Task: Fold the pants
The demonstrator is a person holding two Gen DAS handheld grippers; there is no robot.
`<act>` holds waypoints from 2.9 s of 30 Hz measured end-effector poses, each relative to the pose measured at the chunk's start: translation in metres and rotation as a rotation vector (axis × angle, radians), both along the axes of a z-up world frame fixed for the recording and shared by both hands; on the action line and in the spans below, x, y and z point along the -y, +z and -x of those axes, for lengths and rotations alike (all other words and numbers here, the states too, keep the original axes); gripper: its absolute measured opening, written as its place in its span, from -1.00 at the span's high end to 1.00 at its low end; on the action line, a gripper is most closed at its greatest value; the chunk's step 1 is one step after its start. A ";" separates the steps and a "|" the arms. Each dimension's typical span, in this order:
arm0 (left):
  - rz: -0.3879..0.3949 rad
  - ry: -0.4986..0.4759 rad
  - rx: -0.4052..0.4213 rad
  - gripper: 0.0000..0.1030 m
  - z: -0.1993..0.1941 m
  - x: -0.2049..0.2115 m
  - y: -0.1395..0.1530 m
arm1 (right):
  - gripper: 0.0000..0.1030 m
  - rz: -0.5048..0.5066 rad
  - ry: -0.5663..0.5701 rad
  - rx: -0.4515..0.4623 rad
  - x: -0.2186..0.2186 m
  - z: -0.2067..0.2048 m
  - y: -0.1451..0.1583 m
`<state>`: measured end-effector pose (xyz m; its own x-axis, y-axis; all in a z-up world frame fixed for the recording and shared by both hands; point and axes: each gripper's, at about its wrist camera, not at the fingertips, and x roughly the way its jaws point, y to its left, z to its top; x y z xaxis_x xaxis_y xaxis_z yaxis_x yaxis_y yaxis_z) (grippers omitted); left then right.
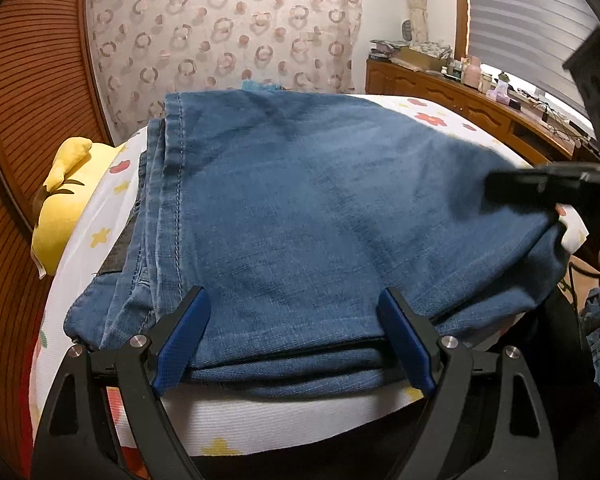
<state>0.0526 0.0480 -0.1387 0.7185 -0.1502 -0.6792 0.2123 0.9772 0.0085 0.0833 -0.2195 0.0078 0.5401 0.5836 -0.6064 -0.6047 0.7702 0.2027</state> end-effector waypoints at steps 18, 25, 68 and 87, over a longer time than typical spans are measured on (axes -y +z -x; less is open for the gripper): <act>0.077 0.142 0.063 -0.68 0.020 -0.068 0.037 | 0.80 -0.062 0.189 0.074 -0.073 -0.025 0.030; 0.086 0.233 0.089 -0.68 0.027 -0.108 0.046 | 0.81 -0.048 0.300 0.038 -0.115 -0.044 0.015; 0.099 0.142 0.069 -0.68 0.010 -0.077 0.051 | 0.22 0.117 0.139 0.176 -0.119 -0.051 0.026; 0.204 0.057 0.046 0.63 0.018 -0.070 0.035 | 0.20 0.129 0.114 0.133 -0.109 -0.080 0.016</act>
